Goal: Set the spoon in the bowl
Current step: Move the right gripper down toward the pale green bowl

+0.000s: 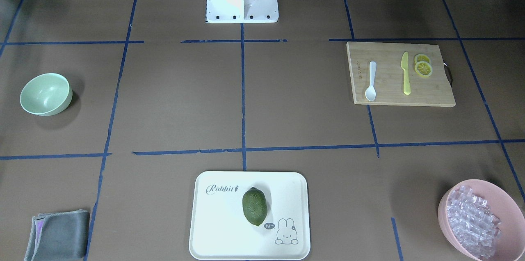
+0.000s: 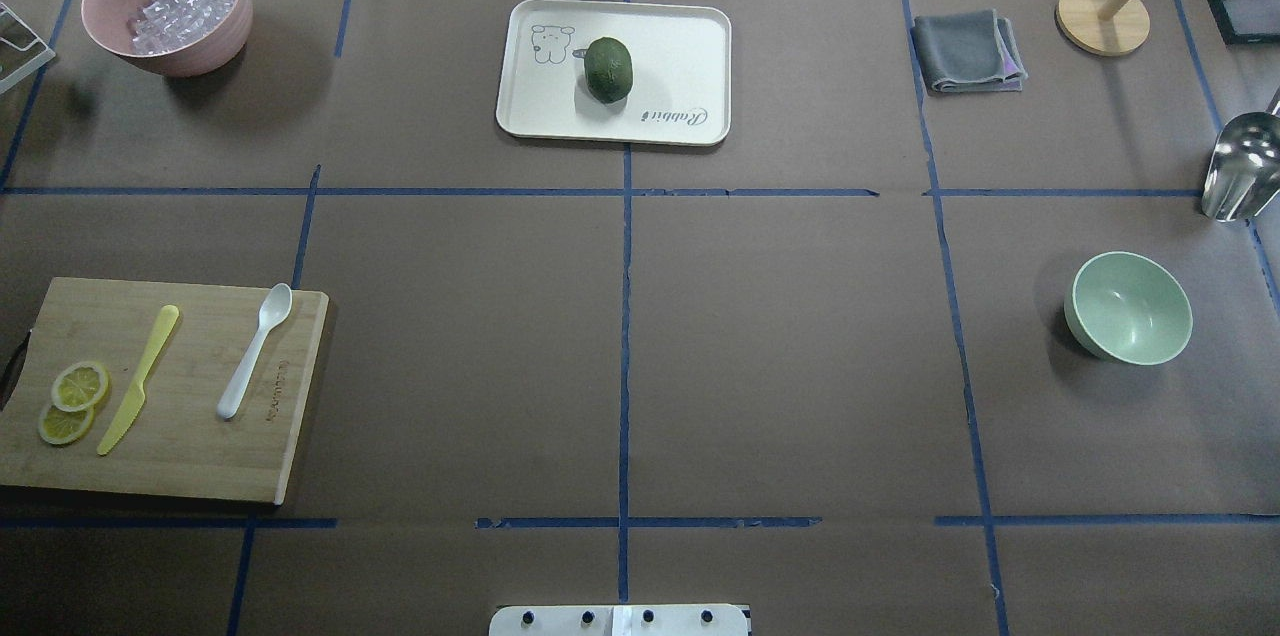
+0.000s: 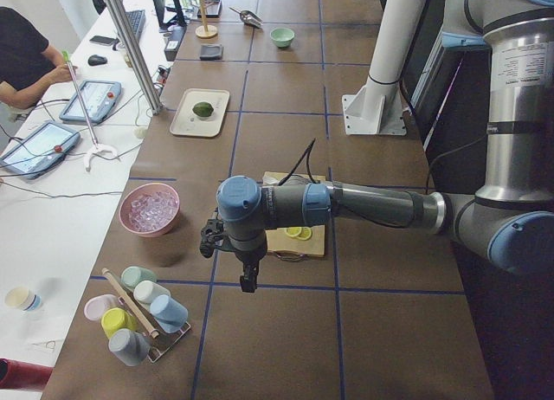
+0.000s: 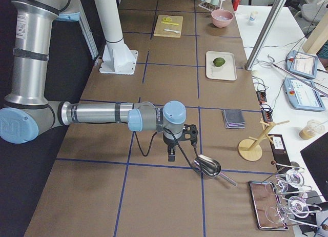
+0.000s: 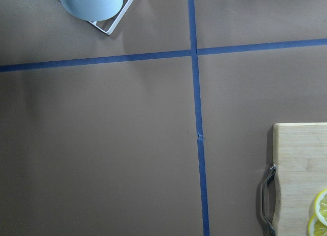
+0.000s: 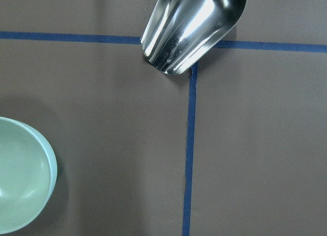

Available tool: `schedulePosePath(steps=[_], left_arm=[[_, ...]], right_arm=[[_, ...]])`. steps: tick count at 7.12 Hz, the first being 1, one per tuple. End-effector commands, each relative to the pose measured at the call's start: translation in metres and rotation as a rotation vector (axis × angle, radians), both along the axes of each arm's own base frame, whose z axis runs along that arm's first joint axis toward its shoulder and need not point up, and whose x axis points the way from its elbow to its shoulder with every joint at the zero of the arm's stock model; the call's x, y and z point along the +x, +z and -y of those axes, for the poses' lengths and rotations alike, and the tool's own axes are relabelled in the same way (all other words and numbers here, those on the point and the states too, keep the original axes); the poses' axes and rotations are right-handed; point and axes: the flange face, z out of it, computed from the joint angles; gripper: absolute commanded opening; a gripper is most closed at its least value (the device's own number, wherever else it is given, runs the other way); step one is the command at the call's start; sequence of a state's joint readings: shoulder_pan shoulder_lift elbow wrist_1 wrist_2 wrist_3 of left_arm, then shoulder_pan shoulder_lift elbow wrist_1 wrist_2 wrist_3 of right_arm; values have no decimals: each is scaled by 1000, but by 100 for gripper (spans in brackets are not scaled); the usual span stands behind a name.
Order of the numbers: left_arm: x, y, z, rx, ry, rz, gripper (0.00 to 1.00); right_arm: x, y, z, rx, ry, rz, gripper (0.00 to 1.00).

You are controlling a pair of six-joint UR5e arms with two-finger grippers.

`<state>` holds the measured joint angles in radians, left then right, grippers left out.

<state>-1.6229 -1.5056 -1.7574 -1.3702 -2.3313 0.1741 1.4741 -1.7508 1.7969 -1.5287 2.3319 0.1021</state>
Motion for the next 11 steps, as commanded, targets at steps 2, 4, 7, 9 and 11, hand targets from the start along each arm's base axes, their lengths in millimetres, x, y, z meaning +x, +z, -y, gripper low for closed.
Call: schedulePosePath(steps=[2,4,7,9,11], left_arm=[[2,-6,-1,7,-3,-29,100],[3,-12,1,22,-8,-31,100],[6,-5,3,11,-2,-30,100],[6,-4,3,14,2,-30,100],[6,-5,4,16,1,-33,100]], right_arm=[[0,-3,0,-26,32,5,100],[0,-1,-1,-31,32,6,100],[-24,1,5,-12,109,57,100],[-85,-15,11,30,111,118,99],[-107,-2,5,21,67,125,99]])
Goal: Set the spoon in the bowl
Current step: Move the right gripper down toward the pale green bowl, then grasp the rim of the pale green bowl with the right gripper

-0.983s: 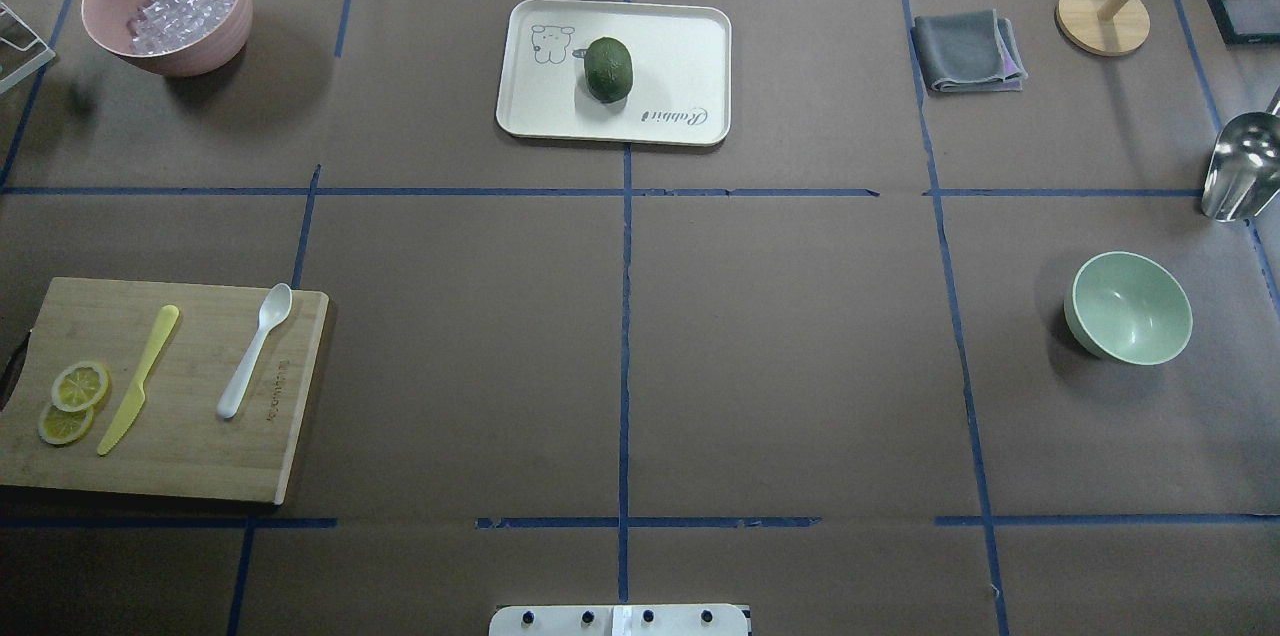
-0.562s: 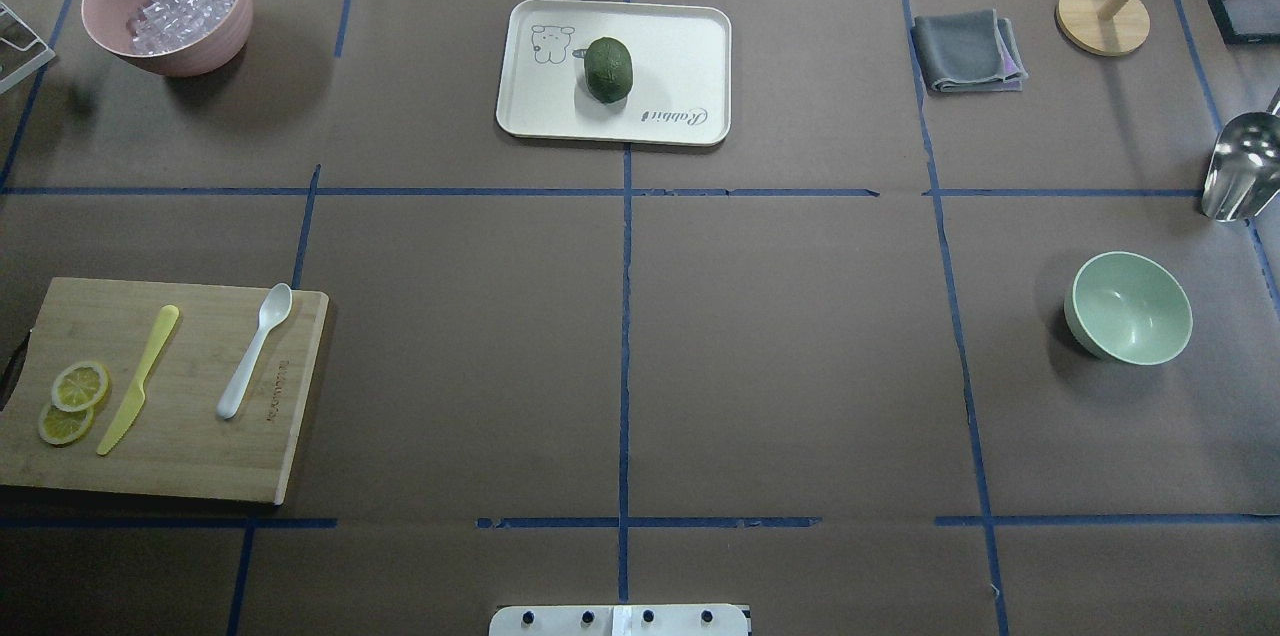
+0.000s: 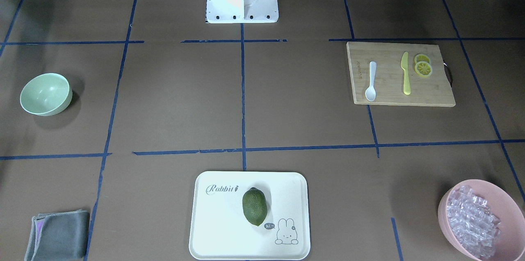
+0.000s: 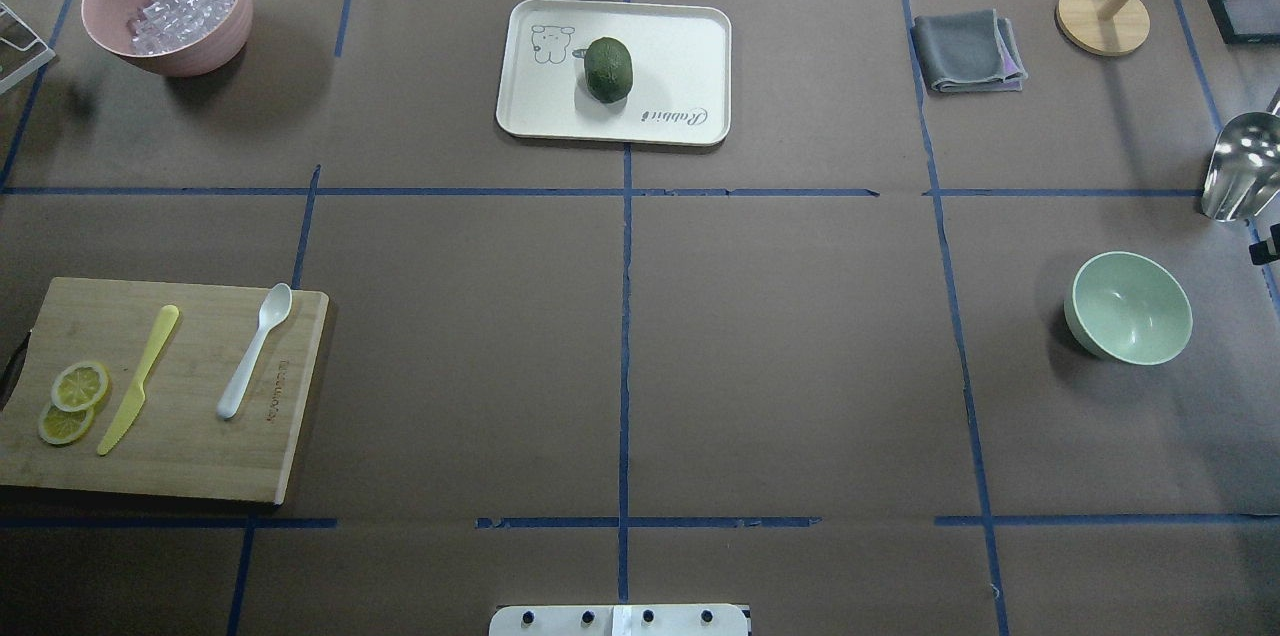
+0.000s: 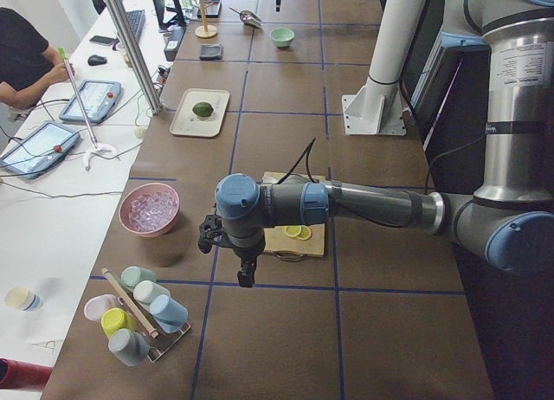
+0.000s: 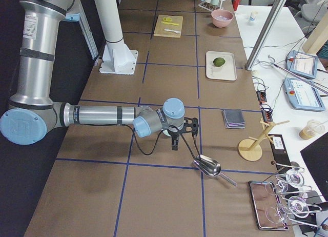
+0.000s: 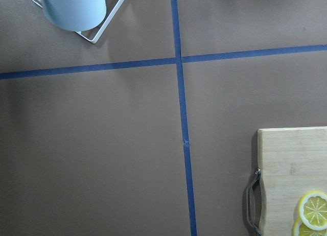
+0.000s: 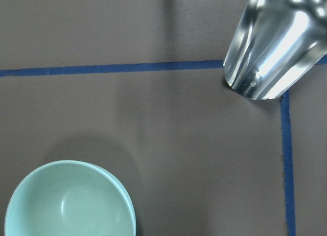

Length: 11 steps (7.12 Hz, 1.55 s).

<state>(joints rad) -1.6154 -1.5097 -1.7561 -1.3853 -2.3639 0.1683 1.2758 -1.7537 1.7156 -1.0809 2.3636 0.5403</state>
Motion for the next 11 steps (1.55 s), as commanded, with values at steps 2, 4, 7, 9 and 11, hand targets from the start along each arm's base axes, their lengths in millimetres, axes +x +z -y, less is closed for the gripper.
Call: schedulePosePath(steps=[2,4,7,9,11], left_arm=[[1,0,0,0,1,-8,100],[2,0,0,-1,0,-22,100],[2,0,0,-2,0,-22,100],[2,-2,1,4,0,-23,100],[2,-3,1,7,0,-23,100]], right_arm=[[-58,9,-11,10,-111,-6,99],[-79,13,-15,6,-146,-24,99],[-103,23,13,-3,-162,-32,78],[-103,20,12,-24,-122,-16,0],[-101,19,8,5,-128,5,0]])
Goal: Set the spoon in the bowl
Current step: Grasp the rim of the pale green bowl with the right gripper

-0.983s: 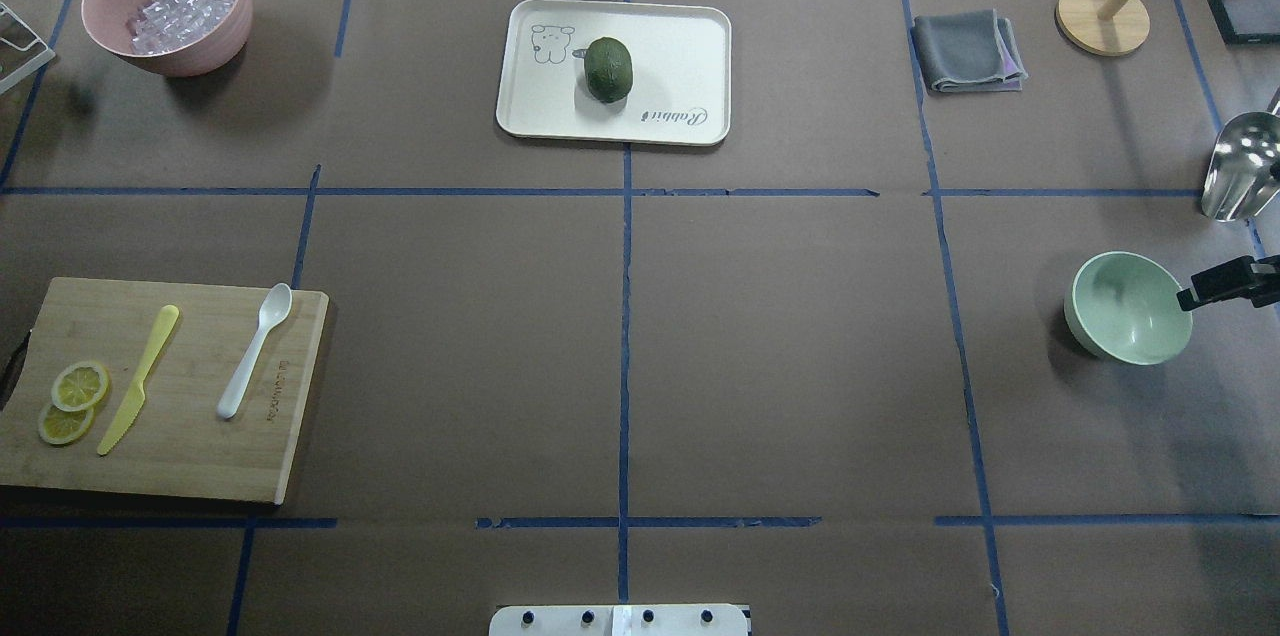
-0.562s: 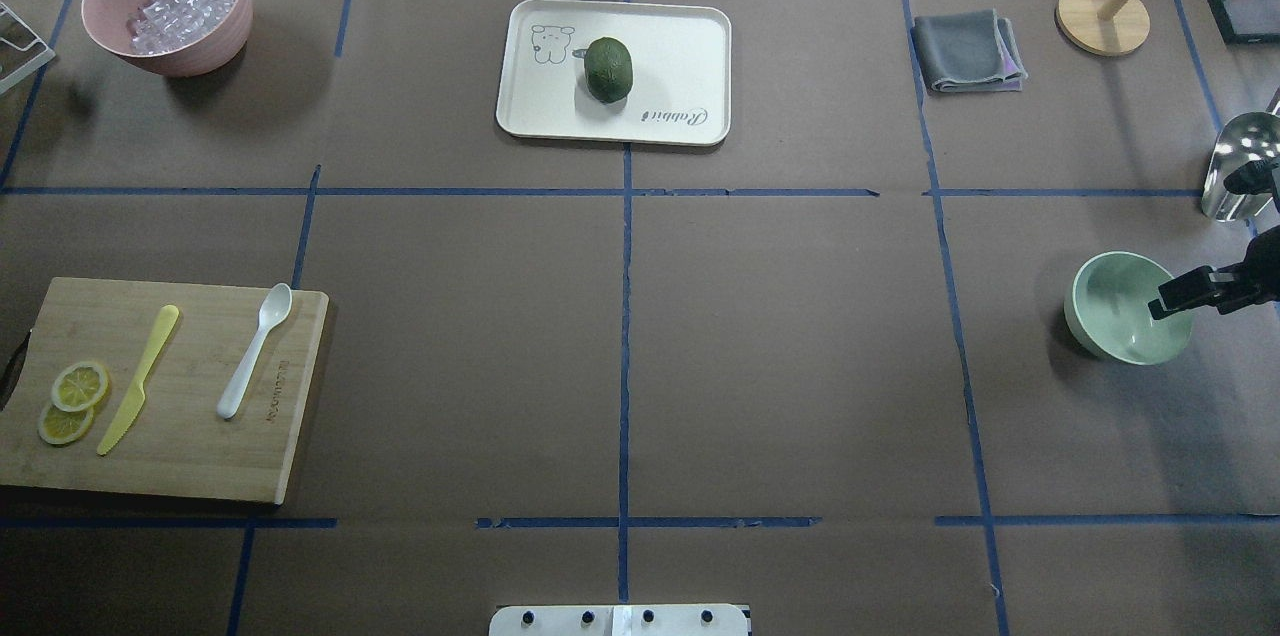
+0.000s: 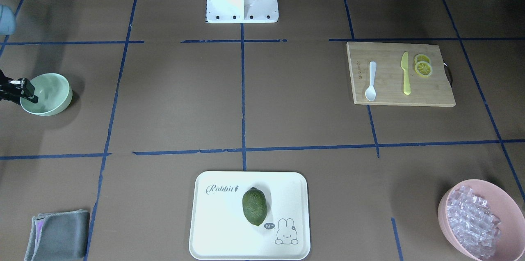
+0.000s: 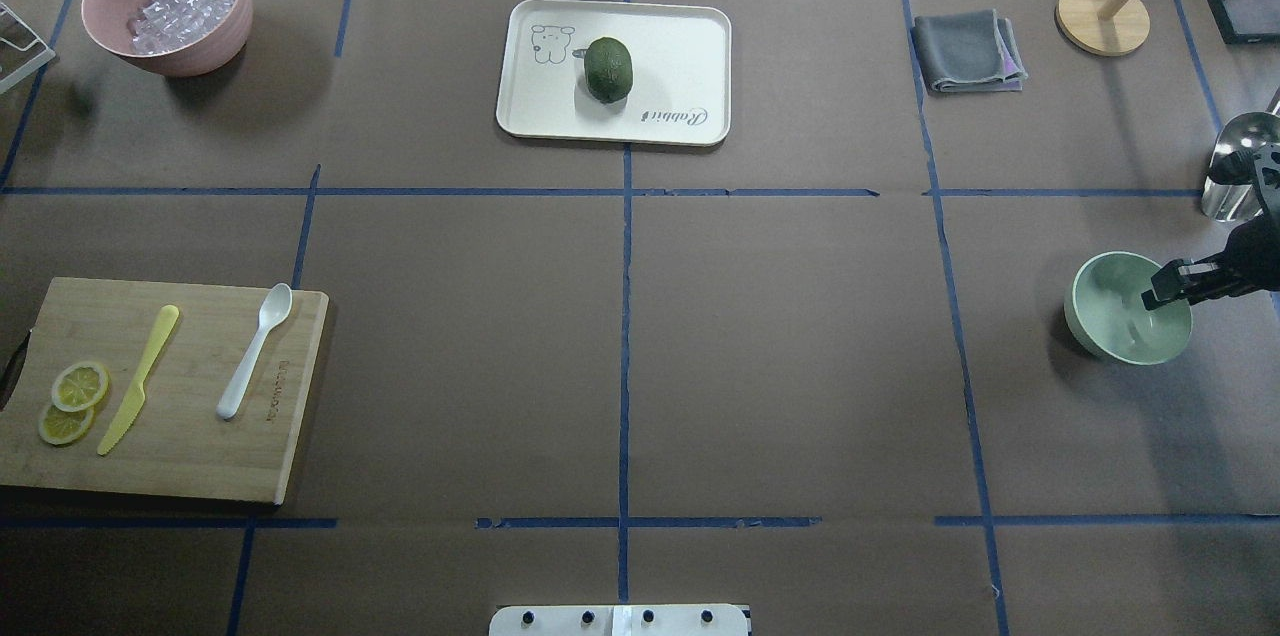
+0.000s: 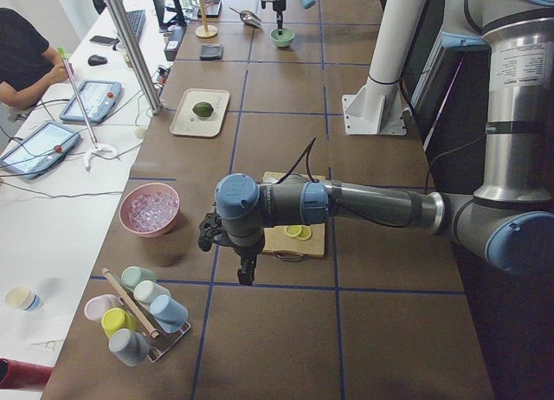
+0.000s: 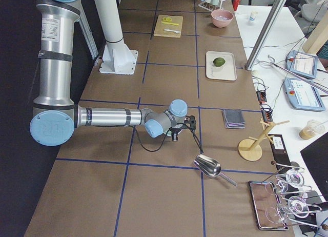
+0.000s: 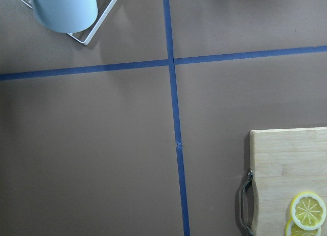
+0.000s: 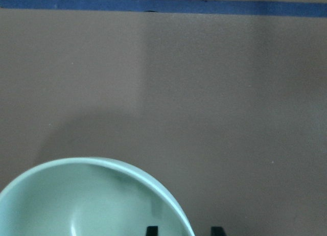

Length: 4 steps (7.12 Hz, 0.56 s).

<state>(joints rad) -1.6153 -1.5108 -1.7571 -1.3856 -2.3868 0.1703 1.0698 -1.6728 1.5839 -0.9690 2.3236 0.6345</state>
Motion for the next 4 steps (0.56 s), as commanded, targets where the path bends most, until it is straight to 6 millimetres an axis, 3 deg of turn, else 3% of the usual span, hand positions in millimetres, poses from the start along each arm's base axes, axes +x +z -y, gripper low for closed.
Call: schedulePosePath(steps=[1,2,4], left_arm=[[0,-1,0,4,0,-1,100],[0,-6,0,18,4,-7,100],[1,-11,0,61,3,-11,100]], right_arm=[[0,-6,-2,1,12,18,0],[-12,-37,-2,28,0,53,0],[-71,-145,-8,51,-7,166,0]])
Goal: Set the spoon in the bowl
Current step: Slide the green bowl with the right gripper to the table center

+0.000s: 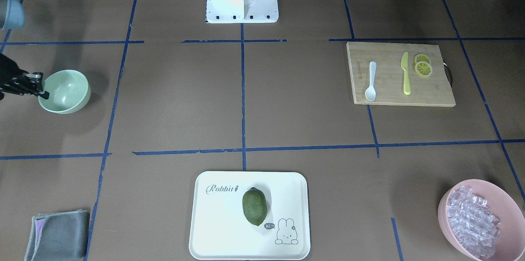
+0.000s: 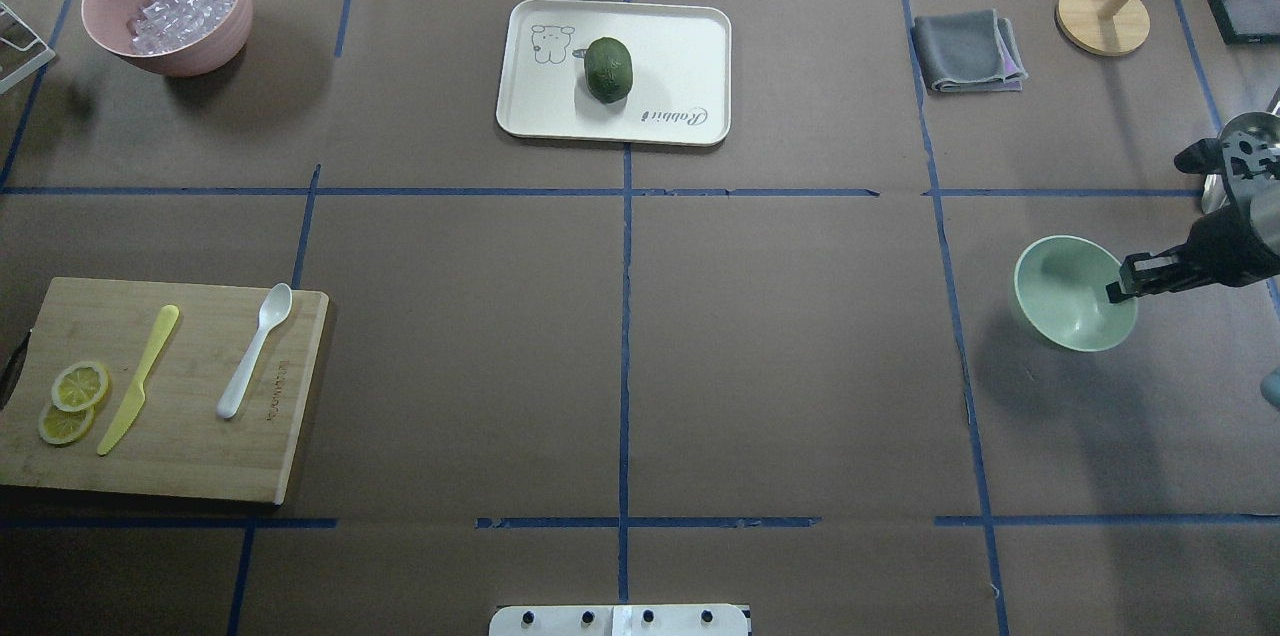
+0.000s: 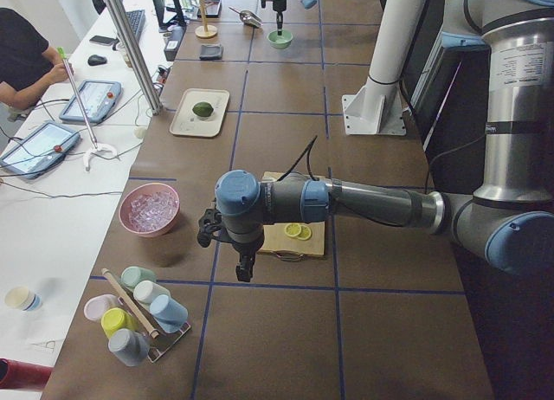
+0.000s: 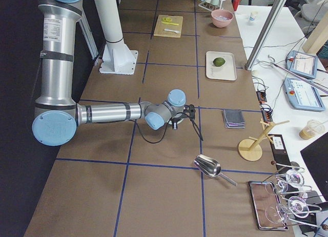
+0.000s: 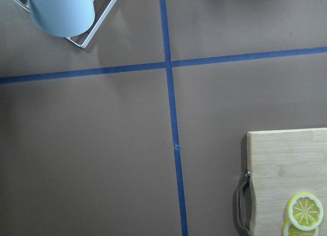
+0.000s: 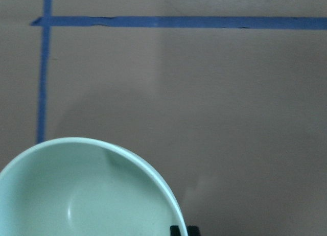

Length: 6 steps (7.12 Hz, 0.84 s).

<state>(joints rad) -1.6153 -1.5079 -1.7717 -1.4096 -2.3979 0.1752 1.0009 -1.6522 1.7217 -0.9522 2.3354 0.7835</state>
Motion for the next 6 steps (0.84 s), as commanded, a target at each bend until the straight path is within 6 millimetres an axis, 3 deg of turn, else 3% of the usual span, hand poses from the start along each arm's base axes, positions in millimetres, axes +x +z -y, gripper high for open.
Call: schedulePosePath(steps=[1,2,4,5,6], left_arm=[[0,-3,0,23,0,-2,100],[0,-4,1,41,1,-1,100],[1,-2,1,38,-1,-1,100],[1,-3,1,40,-2,-1,100],[2,-3,1,37,-2,-15,100]], right_arm=[[-77,-107,-1,-53,4,119,0],[-143,-165,-7,-123,12,170,0],[-245,-270,1,-183,51,115,0],[-289,-300,10,-191,94,64,0],[-313,-297,15,-224,141,37,0]])
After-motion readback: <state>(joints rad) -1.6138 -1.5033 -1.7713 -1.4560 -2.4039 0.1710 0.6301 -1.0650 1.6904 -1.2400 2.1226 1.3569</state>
